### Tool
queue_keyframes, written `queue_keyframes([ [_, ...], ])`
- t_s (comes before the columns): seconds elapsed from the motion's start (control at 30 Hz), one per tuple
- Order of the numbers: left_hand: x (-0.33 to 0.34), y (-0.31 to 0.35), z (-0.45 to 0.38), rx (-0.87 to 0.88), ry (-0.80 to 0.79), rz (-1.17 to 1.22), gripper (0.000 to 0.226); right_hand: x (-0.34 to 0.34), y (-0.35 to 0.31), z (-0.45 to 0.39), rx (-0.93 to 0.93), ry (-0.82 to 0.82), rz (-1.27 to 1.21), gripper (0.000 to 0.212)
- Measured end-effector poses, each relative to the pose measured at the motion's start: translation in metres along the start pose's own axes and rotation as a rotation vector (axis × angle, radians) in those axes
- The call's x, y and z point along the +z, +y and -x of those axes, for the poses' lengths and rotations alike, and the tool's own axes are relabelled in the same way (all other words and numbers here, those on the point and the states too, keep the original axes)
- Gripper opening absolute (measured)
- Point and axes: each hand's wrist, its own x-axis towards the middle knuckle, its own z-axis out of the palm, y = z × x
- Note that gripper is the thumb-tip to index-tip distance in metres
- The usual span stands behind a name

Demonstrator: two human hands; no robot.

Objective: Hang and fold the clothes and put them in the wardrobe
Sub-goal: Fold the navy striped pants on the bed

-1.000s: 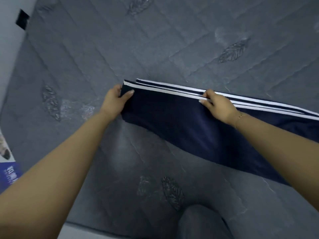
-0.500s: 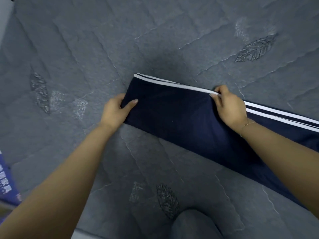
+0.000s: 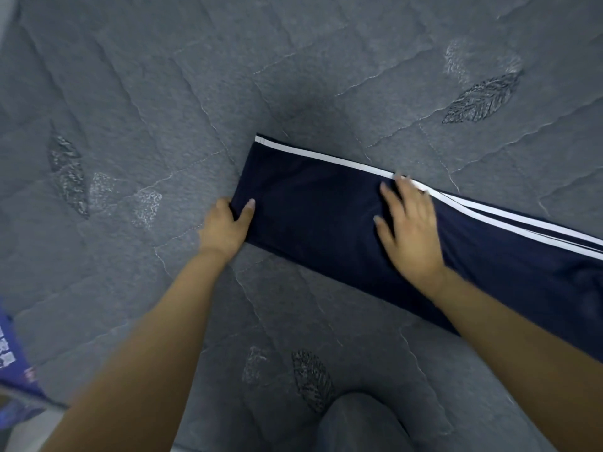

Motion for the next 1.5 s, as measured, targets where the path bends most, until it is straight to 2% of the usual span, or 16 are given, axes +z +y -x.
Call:
queue_keyframes([
  [0.1, -0.006, 0.009, 0.008, -0.009, -0.107, 0.174, 0.031, 0.02, -0.018, 0.051, 0.046, -0.155, 0.048, 0.057],
  [0.2, -0.012, 0.025, 0.026, 0.059, -0.139, 0.375, 0.022, 0.031, -0.026, 0.092, 0.08, -0.208, 0.055, 0.057],
  [0.3, -0.007, 0.053, 0.059, 0.271, -0.177, 0.443, 0.027, 0.031, -0.029, 0.121, 0.102, -0.239, -0.032, 0.057],
  [0.4, 0.014, 0.085, 0.095, 0.476, -0.247, 0.363, 0.035, 0.02, -0.034, 0.152, 0.147, -0.237, -0.173, 0.061],
  [0.47, 0.036, 0.106, 0.117, 0.624, -0.259, 0.247, 0.036, 0.006, -0.037, 0.175, 0.23, -0.191, -0.332, 0.059],
  [0.57, 0.077, 0.134, 0.146, 0.79, -0.292, 0.093, 0.035, -0.017, -0.035, 0.223, 0.501, -0.032, -0.596, 0.053],
  [0.73, 0.161, 0.174, 0.188, 0.919, -0.413, 0.008, 0.013, -0.044, -0.016, 0.323, 0.97, 0.256, -0.841, 0.036],
  [0.83, 0.216, 0.184, 0.199, 0.994, -0.334, -0.109, 0.015, -0.051, 0.003, 0.363, 1.168, 0.352, -0.901, 0.035],
  [0.9, 0.252, 0.183, 0.197, 0.944, -0.306, -0.312, 0.024, -0.053, 0.023, 0.378, 1.24, 0.372, -0.932, 0.031],
  [0.97, 0.279, 0.177, 0.19, 0.84, -0.36, -0.498, 0.038, -0.051, 0.048, 0.384, 1.284, 0.399, -0.951, 0.028],
  [1.07, 0.295, 0.167, 0.178, 0.848, -0.371, -0.599, 0.053, -0.049, 0.091, 0.376, 1.367, 0.48, -1.075, 0.031],
  [1.17, 0.297, 0.162, 0.172, 0.856, -0.368, -0.581, 0.058, -0.054, 0.134, 0.357, 1.47, 0.658, -1.423, 0.035],
  [1.27, 0.302, 0.161, 0.171, 0.845, -0.341, -0.619, 0.06, -0.066, 0.169, 0.337, 1.333, 0.813, -1.855, 0.027],
  [1.33, 0.306, 0.161, 0.172, 0.825, -0.312, -0.652, 0.055, -0.069, 0.181, 0.328, 1.29, 0.842, -2.0, 0.016],
  [1.43, 0.307, 0.164, 0.171, 0.802, -0.306, -0.674, 0.044, -0.068, 0.177, 0.324, 1.345, 0.745, -1.895, 0.037],
  [1.5, 0.306, 0.166, 0.171, 0.791, -0.323, -0.666, 0.037, -0.063, 0.172, 0.328, 1.359, 0.767, -1.784, 0.049],
])
